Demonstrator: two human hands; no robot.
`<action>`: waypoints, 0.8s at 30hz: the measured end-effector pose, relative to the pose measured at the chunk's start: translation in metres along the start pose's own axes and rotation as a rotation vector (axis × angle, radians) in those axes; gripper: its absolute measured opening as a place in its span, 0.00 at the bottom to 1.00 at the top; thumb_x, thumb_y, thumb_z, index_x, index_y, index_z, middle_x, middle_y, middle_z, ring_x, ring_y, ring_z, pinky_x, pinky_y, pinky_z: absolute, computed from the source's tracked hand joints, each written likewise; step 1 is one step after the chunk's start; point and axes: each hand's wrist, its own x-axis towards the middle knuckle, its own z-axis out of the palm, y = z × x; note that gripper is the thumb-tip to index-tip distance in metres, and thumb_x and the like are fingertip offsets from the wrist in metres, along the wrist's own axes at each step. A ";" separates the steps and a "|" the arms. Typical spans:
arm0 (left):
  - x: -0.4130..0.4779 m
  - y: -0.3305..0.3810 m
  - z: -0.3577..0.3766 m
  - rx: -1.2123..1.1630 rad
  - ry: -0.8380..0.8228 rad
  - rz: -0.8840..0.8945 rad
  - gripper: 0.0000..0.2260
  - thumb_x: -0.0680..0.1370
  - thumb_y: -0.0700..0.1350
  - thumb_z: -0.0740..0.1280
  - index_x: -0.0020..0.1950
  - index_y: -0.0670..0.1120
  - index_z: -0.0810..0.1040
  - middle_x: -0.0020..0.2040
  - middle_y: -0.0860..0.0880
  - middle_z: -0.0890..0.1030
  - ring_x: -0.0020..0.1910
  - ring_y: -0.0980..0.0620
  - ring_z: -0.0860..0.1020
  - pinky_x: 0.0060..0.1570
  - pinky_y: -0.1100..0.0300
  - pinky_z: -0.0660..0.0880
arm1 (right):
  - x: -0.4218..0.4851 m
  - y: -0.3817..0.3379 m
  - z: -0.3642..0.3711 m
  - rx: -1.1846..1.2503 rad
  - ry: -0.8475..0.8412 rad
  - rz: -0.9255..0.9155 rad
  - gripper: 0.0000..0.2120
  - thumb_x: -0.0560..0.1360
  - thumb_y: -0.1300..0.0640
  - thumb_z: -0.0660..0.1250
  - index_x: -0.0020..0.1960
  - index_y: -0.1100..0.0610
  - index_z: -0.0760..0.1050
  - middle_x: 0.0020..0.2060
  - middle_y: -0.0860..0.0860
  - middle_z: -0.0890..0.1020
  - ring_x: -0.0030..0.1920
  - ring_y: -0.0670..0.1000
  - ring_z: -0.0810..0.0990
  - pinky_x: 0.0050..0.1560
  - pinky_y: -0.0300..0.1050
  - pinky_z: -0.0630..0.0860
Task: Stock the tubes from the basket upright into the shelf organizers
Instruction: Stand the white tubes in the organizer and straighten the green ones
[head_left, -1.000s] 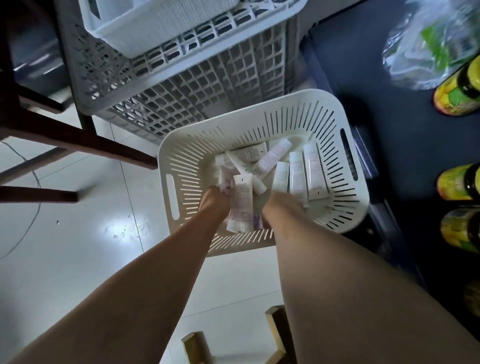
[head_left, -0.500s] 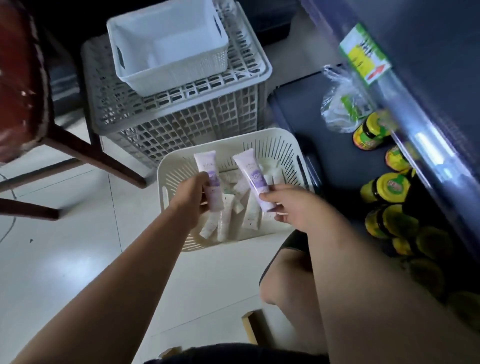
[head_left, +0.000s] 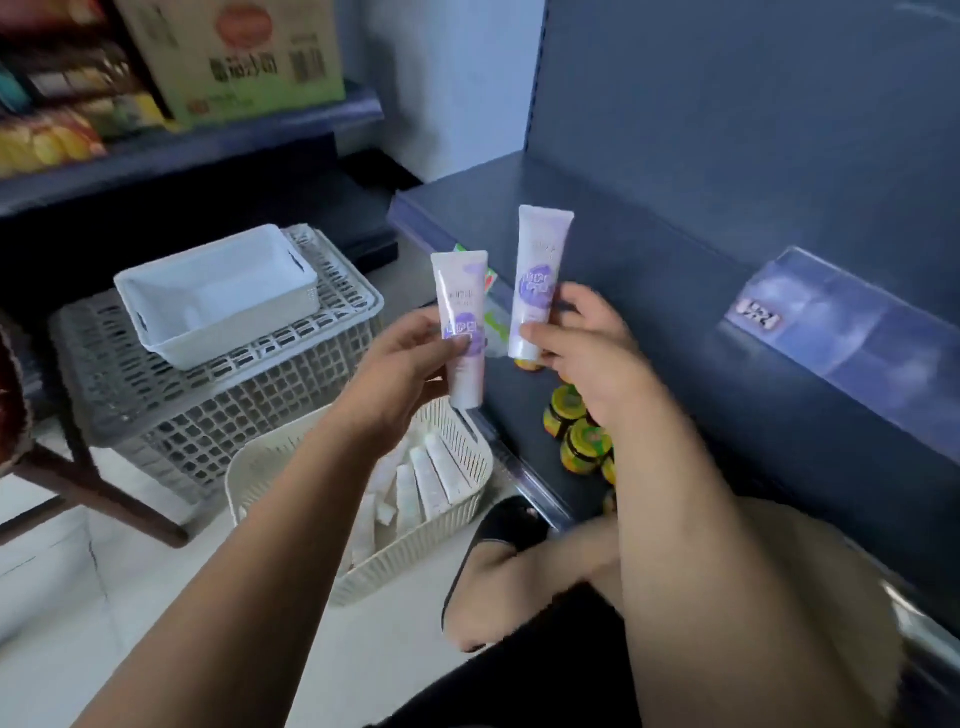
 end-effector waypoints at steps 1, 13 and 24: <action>0.001 0.015 0.016 0.005 -0.066 0.037 0.11 0.80 0.37 0.67 0.63 0.38 0.78 0.57 0.38 0.84 0.51 0.41 0.82 0.52 0.46 0.78 | -0.014 -0.018 -0.014 0.102 0.036 -0.067 0.21 0.75 0.67 0.71 0.66 0.55 0.75 0.52 0.52 0.86 0.53 0.55 0.86 0.54 0.58 0.81; 0.017 0.089 0.248 0.018 -0.680 0.269 0.09 0.80 0.38 0.67 0.60 0.44 0.80 0.56 0.40 0.85 0.52 0.42 0.83 0.53 0.44 0.79 | -0.159 -0.104 -0.166 0.049 0.571 -0.395 0.23 0.74 0.70 0.71 0.67 0.57 0.75 0.52 0.55 0.87 0.55 0.56 0.86 0.52 0.48 0.83; 0.100 0.054 0.334 0.132 -0.604 0.471 0.10 0.78 0.32 0.70 0.59 0.36 0.79 0.51 0.42 0.85 0.47 0.47 0.83 0.47 0.53 0.81 | -0.132 -0.083 -0.237 0.006 1.022 -0.403 0.17 0.73 0.65 0.75 0.59 0.57 0.74 0.46 0.49 0.86 0.47 0.47 0.85 0.51 0.43 0.80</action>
